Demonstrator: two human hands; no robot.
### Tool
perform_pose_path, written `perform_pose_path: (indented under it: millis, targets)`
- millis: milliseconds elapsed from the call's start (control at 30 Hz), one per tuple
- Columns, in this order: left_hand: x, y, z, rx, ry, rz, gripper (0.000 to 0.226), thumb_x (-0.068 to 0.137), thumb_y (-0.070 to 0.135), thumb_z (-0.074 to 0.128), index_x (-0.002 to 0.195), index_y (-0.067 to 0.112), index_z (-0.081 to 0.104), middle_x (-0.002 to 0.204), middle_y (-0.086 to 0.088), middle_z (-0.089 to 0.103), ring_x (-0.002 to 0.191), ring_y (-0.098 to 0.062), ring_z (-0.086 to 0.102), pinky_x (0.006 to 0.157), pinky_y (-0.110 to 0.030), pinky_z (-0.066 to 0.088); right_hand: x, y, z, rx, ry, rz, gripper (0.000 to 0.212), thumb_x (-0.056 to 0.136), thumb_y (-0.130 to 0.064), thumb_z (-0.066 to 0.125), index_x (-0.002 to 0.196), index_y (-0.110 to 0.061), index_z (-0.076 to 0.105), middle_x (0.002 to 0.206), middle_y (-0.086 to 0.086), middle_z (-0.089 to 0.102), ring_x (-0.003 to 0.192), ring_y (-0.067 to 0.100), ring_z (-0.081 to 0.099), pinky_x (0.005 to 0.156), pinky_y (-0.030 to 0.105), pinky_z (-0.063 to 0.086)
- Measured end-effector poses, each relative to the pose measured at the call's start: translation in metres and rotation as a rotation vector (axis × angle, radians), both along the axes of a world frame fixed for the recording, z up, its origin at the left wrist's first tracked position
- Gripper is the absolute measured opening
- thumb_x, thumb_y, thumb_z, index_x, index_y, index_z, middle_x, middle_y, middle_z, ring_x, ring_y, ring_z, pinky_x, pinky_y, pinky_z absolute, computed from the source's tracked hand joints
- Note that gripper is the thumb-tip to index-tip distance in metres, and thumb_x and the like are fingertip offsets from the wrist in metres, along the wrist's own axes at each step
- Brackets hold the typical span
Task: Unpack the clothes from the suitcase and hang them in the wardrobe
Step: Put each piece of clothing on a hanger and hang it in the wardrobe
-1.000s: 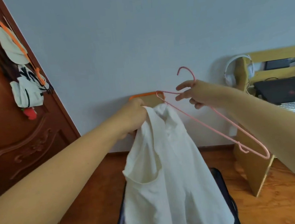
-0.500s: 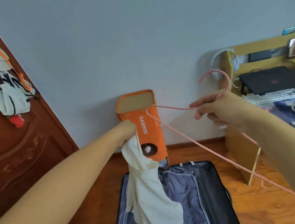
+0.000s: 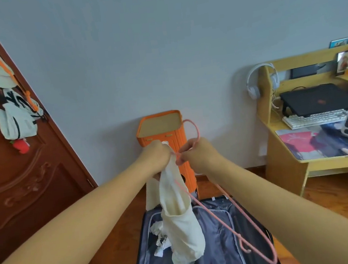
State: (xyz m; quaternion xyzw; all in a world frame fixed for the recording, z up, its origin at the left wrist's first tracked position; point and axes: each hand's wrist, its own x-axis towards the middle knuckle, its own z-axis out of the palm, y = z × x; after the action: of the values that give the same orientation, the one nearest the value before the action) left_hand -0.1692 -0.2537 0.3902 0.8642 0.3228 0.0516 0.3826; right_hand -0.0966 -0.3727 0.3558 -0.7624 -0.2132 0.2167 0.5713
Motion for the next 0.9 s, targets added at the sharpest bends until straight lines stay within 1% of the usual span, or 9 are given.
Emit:
perform_pose_path:
  millis: [67,167,233,333,567,633,700,800,900]
  targets:
    - [-0.007,-0.008,0.009,0.053,-0.017,-0.071,0.037,0.106,0.023,0.035,0.138,0.012,0.048,0.124,-0.015,0.06,0.097,-0.031,0.066,0.076,-0.045,0.059,0.006,0.003,0.008,0.149,0.03,-0.068,0.015,0.077,0.004,0.066,0.084,-0.009,0.063,0.078,0.016,0.073,0.044,0.011,0.04,0.044,0.024,0.032]
    - [-0.024,-0.008,0.028,0.167,-0.038,-0.184,0.028,0.104,0.036,0.04,0.104,0.02,0.062,0.09,-0.006,0.069,0.078,-0.022,0.067,0.061,-0.034,0.053,0.014,-0.005,0.026,0.198,-0.099,0.021,0.015,0.07,-0.001,0.072,0.081,-0.008,0.065,0.088,0.024,0.072,0.039,0.005,0.039,0.04,0.02,0.03]
    - [-0.031,0.005,0.043,0.569,-0.126,-0.216,0.039,0.099,0.047,0.036,0.095,0.023,0.067,0.09,-0.002,0.068,0.085,-0.024,0.066,0.066,-0.037,0.053,0.021,-0.018,0.039,0.251,-0.129,0.081,0.013,0.073,0.002,0.07,0.08,-0.007,0.063,0.087,0.024,0.073,0.042,0.01,0.036,0.04,0.021,0.026]
    - [-0.031,0.035,0.062,1.113,-0.27,-0.397,0.051,0.098,0.054,0.031,0.125,0.028,0.065,0.113,-0.001,0.056,0.106,-0.022,0.052,0.084,-0.042,0.05,0.038,-0.042,0.057,0.398,-0.052,0.222,0.011,0.085,0.008,0.062,0.09,-0.002,0.057,0.09,0.027,0.072,0.045,0.015,0.025,0.041,0.023,0.016]
    - [-0.012,0.039,0.077,1.36,-0.529,-0.436,0.041,0.1,0.03,0.053,0.139,0.019,0.058,0.134,-0.015,0.05,0.122,-0.034,0.045,0.105,-0.048,0.04,0.055,-0.078,0.101,0.439,-0.08,0.298,0.009,0.094,0.004,0.056,0.101,0.0,0.059,0.096,0.026,0.069,0.046,0.018,0.015,0.042,0.028,0.014]
    - [-0.014,0.023,0.064,1.256,-0.68,-0.328,0.036,0.097,0.027,0.056,0.131,0.015,0.061,0.126,-0.011,0.053,0.113,-0.028,0.05,0.096,-0.044,0.045,0.056,-0.077,0.106,0.485,-0.019,0.21,0.014,0.094,0.004,0.054,0.1,-0.006,0.061,0.091,0.02,0.069,0.044,0.014,0.019,0.04,0.023,0.019]
    - [-0.02,-0.005,0.039,0.789,-0.693,-0.245,0.027,0.098,0.036,0.058,0.119,0.02,0.061,0.11,0.002,0.057,0.092,-0.017,0.056,0.079,-0.034,0.048,0.053,-0.07,0.107,0.545,0.06,0.144,0.024,0.093,0.006,0.049,0.105,-0.008,0.064,0.083,0.012,0.063,0.044,0.011,0.021,0.039,0.021,0.018]
    - [-0.02,-0.039,-0.01,0.041,-0.289,-0.255,0.038,0.092,0.062,0.06,0.111,0.029,0.059,0.101,0.01,0.064,0.089,-0.013,0.066,0.075,-0.025,0.047,0.049,-0.056,0.107,0.63,0.169,0.097,0.03,0.093,0.006,0.041,0.111,-0.001,0.065,0.068,0.001,0.045,0.046,0.009,0.022,0.039,0.021,0.019]
    - [-0.017,-0.05,-0.045,-0.19,-0.157,-0.244,0.043,0.09,0.062,0.063,0.116,0.028,0.059,0.111,0.005,0.069,0.098,-0.016,0.07,0.081,-0.031,0.055,0.05,-0.039,0.107,0.674,0.245,0.054,0.03,0.096,0.001,0.038,0.114,0.0,0.062,0.067,-0.001,0.034,0.049,0.009,0.025,0.04,0.021,0.023]
